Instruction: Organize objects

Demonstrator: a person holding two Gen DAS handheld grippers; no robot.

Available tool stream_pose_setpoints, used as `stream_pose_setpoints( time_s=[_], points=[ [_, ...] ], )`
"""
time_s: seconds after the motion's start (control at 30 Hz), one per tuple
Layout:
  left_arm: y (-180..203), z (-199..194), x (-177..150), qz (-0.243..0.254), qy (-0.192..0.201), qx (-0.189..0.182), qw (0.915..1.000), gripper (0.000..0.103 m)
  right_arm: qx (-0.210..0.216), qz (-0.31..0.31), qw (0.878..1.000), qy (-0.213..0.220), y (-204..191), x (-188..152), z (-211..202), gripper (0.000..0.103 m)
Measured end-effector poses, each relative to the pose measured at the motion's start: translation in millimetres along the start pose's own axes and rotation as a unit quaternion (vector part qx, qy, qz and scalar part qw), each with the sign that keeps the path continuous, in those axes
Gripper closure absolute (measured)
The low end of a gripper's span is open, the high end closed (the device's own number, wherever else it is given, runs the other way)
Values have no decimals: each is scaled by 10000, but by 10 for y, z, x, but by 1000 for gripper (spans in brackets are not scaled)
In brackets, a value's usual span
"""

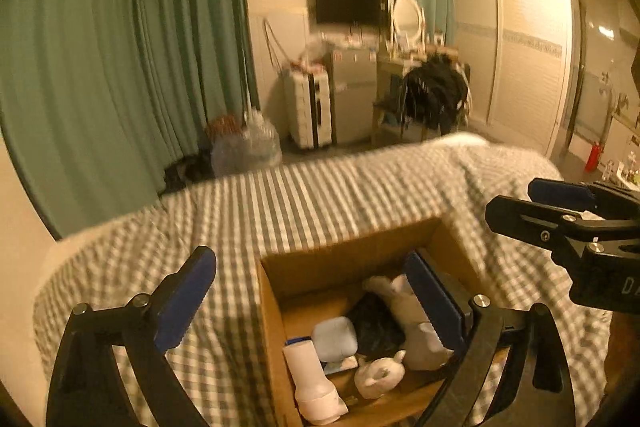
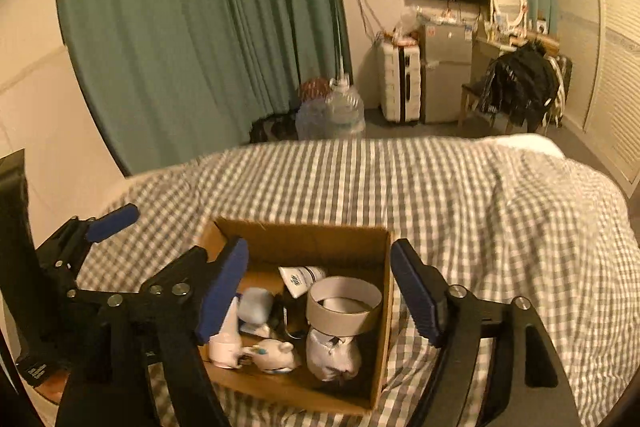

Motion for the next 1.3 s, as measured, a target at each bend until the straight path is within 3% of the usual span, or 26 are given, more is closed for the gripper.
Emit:
stream_pose_setpoints(
  time_s=[0.13,0.33,0.5,0.67,0.87,1.07,1.3],
  points=[
    [22,-450,386,-10,466,19,9989,2,-94,-91,9983,569,-94,313,-525,11],
    [62,-1226,834,-21,1184,78,9929,0,-294,-243,9895,1392,-179,675,-1369,4],
    [106,-1739,955,96,1645,146,9862,0,-574,-449,9770,2004,-174,700,-1975,2],
    [126,-2148,818,151,1981,331,9795,0,-840,-677,9682,2259,-140,447,-2342,2],
    [176,-2323,395,-95,2021,444,9783,0,-898,-480,9626,2509,-31,21,-2589,1],
    [220,-2091,-32,35,1764,593,9825,0,-1158,-815,9548,2615,19,-406,-2369,1],
    [143,-1943,-407,-199,1511,704,9858,0,-1084,-842,9653,2224,76,-766,-1934,1]
  ],
)
Point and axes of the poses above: each gripper's, at about its wrist camera, not at the fingertips, and z roughly the way its jaws point, y to its right, x to its top, the point moved 10 cm from there along z, roughly the way its jaws point, and after that the axes turned 14 degrees about y, right-handed, at the moved point
